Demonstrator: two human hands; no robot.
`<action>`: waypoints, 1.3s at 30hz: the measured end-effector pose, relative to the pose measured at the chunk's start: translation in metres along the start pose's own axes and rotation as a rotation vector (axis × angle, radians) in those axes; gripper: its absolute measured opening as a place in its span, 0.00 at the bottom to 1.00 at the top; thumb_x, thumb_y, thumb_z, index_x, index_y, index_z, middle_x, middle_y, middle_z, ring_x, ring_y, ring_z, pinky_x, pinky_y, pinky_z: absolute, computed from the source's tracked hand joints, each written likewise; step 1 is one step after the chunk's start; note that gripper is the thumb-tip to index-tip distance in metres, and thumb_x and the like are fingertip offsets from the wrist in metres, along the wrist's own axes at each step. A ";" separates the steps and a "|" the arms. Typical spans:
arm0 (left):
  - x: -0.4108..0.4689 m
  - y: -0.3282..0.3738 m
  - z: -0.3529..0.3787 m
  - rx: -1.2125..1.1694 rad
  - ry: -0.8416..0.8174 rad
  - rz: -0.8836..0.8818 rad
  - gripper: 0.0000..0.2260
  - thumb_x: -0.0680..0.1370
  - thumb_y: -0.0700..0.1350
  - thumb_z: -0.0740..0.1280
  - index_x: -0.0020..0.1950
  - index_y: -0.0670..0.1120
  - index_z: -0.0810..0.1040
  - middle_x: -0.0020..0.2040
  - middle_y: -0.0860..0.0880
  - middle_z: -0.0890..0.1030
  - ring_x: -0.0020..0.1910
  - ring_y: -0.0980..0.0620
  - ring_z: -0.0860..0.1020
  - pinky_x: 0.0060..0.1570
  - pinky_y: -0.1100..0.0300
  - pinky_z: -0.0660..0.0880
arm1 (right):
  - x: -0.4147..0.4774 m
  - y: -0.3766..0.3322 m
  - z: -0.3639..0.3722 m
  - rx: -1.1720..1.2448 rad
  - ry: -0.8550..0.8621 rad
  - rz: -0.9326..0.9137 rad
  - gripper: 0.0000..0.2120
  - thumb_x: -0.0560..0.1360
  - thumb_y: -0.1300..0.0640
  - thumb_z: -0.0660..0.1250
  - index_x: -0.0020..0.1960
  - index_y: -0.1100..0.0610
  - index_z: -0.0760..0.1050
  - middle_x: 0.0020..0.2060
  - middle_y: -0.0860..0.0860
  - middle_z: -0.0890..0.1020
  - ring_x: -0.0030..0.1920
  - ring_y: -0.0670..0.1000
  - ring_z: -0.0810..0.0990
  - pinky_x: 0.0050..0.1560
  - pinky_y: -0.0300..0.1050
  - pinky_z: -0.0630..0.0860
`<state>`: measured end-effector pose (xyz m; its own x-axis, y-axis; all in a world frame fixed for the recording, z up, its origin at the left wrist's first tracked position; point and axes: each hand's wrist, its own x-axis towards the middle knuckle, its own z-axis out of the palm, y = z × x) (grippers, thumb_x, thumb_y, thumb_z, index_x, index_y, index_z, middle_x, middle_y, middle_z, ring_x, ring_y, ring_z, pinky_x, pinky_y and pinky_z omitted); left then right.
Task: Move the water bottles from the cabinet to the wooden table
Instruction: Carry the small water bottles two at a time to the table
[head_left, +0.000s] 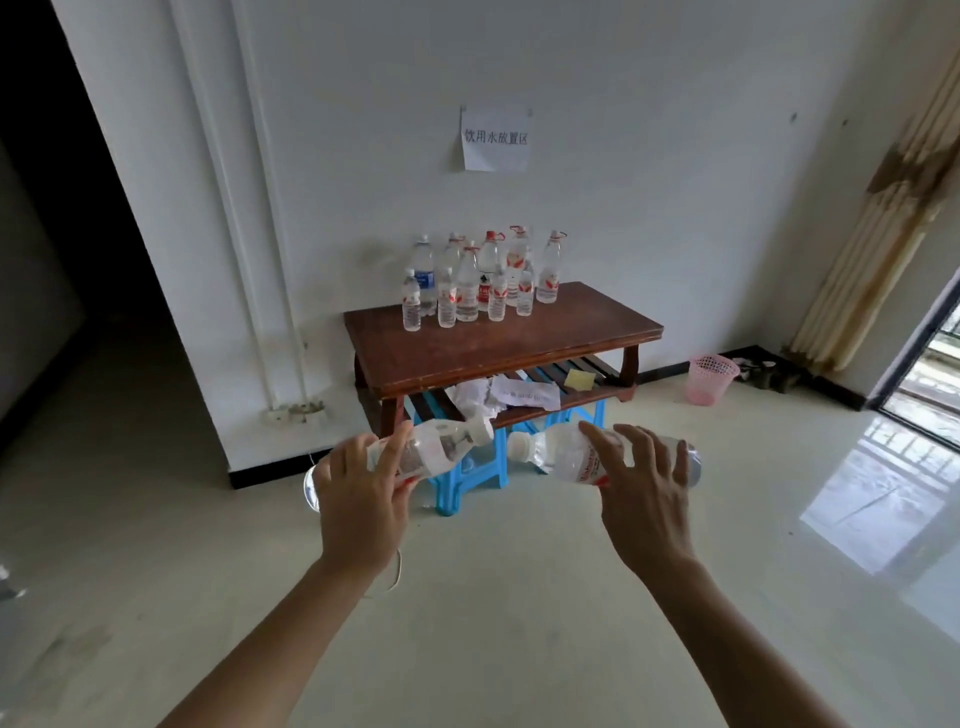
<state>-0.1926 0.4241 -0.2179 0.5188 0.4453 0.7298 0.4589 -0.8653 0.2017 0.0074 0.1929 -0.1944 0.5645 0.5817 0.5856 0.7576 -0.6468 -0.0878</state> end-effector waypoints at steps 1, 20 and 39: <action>0.017 -0.005 0.014 -0.005 -0.003 -0.003 0.31 0.69 0.47 0.80 0.70 0.47 0.75 0.54 0.39 0.77 0.55 0.37 0.76 0.50 0.41 0.74 | 0.017 0.001 0.011 0.003 0.014 0.018 0.41 0.63 0.68 0.81 0.73 0.49 0.73 0.62 0.58 0.76 0.63 0.63 0.73 0.67 0.76 0.66; 0.311 -0.052 0.372 -0.324 -0.166 -0.240 0.30 0.70 0.48 0.79 0.69 0.44 0.74 0.58 0.46 0.79 0.56 0.46 0.79 0.49 0.54 0.77 | 0.354 0.124 0.296 0.281 -0.179 0.265 0.35 0.74 0.57 0.76 0.77 0.51 0.66 0.68 0.58 0.74 0.65 0.63 0.74 0.66 0.62 0.72; 0.456 -0.173 0.623 -0.334 -0.196 -0.629 0.28 0.68 0.56 0.79 0.61 0.49 0.73 0.52 0.57 0.79 0.48 0.55 0.79 0.42 0.62 0.70 | 0.616 0.126 0.574 0.549 -0.438 0.304 0.36 0.73 0.45 0.76 0.73 0.44 0.59 0.67 0.48 0.78 0.62 0.55 0.80 0.58 0.58 0.79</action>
<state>0.4143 0.9205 -0.3268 0.3636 0.8861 0.2875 0.4843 -0.4435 0.7542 0.6389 0.7530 -0.3075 0.7655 0.6342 0.1085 0.5379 -0.5383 -0.6487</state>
